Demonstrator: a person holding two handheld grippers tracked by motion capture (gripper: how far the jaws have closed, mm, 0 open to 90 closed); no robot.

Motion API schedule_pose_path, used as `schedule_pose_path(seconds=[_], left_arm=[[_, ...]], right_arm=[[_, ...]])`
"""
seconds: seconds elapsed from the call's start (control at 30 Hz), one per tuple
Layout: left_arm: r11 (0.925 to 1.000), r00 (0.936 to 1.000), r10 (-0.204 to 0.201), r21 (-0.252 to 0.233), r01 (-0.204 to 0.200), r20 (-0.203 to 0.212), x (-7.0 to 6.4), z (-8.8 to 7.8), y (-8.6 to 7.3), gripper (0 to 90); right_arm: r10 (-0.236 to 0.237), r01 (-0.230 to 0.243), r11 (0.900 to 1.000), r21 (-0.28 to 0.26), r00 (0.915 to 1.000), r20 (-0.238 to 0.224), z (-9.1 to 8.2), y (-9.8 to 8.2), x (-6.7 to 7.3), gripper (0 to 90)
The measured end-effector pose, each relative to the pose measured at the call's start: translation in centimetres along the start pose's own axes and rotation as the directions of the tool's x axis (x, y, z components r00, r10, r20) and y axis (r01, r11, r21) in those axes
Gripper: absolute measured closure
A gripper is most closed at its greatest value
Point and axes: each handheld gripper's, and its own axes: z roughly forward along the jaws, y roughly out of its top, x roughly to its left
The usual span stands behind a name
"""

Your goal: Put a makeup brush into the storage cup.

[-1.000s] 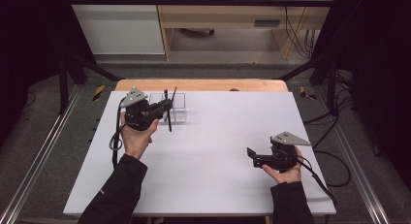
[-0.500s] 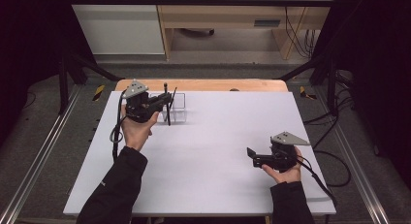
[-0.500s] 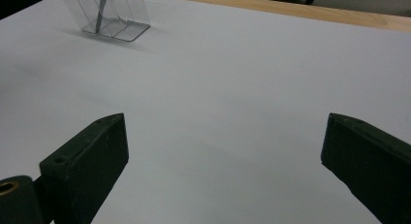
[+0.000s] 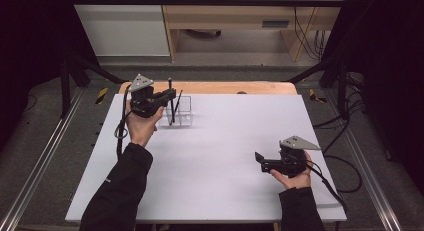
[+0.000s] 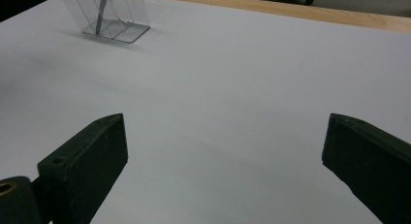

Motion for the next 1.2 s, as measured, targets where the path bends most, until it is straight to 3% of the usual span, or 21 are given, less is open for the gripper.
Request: schedule_pose_path(seconds=[0.73, 1.2], left_arm=[[0.9999, 0.9997, 0.002, -0.012, -0.003, -0.025, 1.4, 2.1, 1.6, 83.1], [0.9999, 0.9984, -0.011, -0.004, 0.010, -0.055, 3.0, 3.5, 1.4, 83.1]], right_arm=[[0.004, -0.004, 1.000, -0.007, 1.0000, -0.001, 0.0, 0.1, -0.1, 2.7], [0.007, -0.007, 1.000, -0.006, 1.0000, -0.005, 0.0, 0.1, -0.1, 2.6]])
